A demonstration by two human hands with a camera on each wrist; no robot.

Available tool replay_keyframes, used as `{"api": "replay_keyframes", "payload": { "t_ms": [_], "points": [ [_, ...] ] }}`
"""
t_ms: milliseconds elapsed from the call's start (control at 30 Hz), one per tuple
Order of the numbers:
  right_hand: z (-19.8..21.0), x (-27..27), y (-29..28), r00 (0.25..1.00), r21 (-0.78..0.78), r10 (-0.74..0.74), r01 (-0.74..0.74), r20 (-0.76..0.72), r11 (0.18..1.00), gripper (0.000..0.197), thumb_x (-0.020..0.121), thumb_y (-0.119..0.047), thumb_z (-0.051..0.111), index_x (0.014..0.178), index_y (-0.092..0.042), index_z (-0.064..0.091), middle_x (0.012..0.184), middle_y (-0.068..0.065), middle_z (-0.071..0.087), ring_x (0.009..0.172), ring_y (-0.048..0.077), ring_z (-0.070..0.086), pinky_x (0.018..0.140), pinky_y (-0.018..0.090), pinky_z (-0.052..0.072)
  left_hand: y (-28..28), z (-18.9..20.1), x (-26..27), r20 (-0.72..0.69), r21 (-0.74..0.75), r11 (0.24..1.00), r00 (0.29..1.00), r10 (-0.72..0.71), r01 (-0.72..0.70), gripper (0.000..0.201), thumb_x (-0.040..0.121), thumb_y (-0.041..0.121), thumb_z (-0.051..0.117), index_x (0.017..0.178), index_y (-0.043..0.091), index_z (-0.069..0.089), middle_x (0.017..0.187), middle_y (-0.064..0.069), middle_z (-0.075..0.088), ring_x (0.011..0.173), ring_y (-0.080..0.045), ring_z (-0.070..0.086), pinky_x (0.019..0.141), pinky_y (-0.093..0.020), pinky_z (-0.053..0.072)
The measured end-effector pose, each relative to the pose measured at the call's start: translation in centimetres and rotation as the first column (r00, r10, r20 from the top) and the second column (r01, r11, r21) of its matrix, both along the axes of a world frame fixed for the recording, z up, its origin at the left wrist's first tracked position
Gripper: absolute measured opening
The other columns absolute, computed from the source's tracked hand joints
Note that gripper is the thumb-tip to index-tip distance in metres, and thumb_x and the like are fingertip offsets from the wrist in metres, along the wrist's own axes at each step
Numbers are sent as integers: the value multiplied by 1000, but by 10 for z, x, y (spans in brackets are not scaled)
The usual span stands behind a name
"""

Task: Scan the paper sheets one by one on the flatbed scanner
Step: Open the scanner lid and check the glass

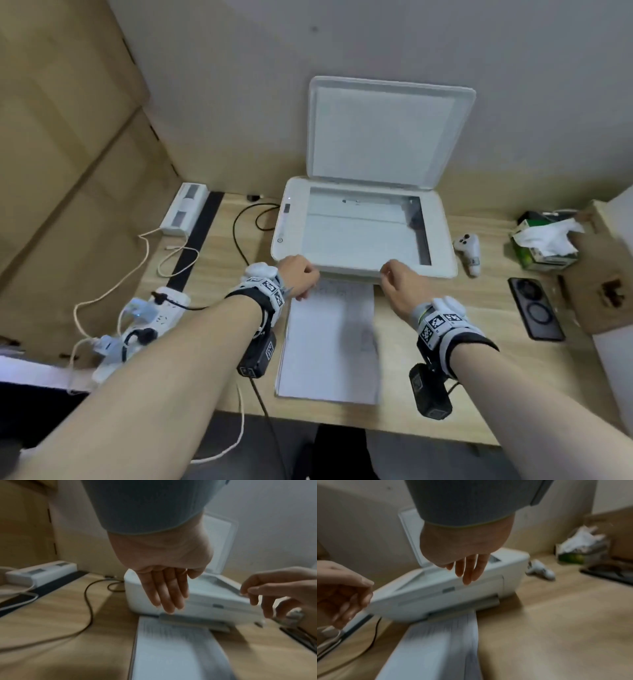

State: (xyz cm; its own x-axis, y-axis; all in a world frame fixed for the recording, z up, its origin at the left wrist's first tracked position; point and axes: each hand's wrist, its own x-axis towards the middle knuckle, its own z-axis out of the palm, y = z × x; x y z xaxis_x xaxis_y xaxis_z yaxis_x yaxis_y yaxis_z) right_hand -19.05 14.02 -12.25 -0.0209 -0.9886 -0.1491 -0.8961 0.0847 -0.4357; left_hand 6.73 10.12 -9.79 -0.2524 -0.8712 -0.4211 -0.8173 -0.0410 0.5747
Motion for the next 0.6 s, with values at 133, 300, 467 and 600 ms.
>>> {"api": "replay_keyframes", "payload": {
  "t_ms": [133, 300, 467, 600],
  "points": [
    [-58, 10, 48, 997, 130, -75, 71, 27, 989, 25, 97, -33, 47, 118, -23, 55, 117, 3, 66, 103, 29, 62, 77, 32, 43, 42, -71, 17, 135, 53, 997, 990, 47, -55, 29, 87, 26, 48, 103, 10, 66, 103, -12, 71, 86, -28, 64, 80, -36, 54],
    [-117, 29, 85, 994, 327, -91, 67, 59, 943, 32, 96, -23, 49, 124, -8, 49, 128, 17, 49, 105, 36, 58, 88, 42, 48, 84, -138, 39, 81, 120, 992, 996, 24, -34, 69, 82, 36, 52, 146, 16, 37, 144, -8, 47, 132, -29, 46, 109, -41, 39],
    [-125, 61, 92, 996, 271, -91, 89, -6, 958, 34, 93, -22, 50, 123, -9, 48, 129, 13, 42, 108, 34, 52, 78, 41, 51, 109, -147, 51, -11, 4, 993, 993, 118, -118, 66, 93, 18, 51, 153, 8, 27, 160, -8, 25, 147, -24, 22, 119, -34, 20],
    [-124, 93, 87, 997, 267, -51, 33, 59, 963, 41, 95, -29, 52, 133, -13, 47, 135, 10, 40, 111, 32, 54, 81, 40, 53, 112, -148, 83, -29, -26, 967, 967, 253, -254, 63, 92, 19, 51, 151, 10, 33, 158, -6, 30, 145, -22, 27, 119, -36, 25]
  ]
}}
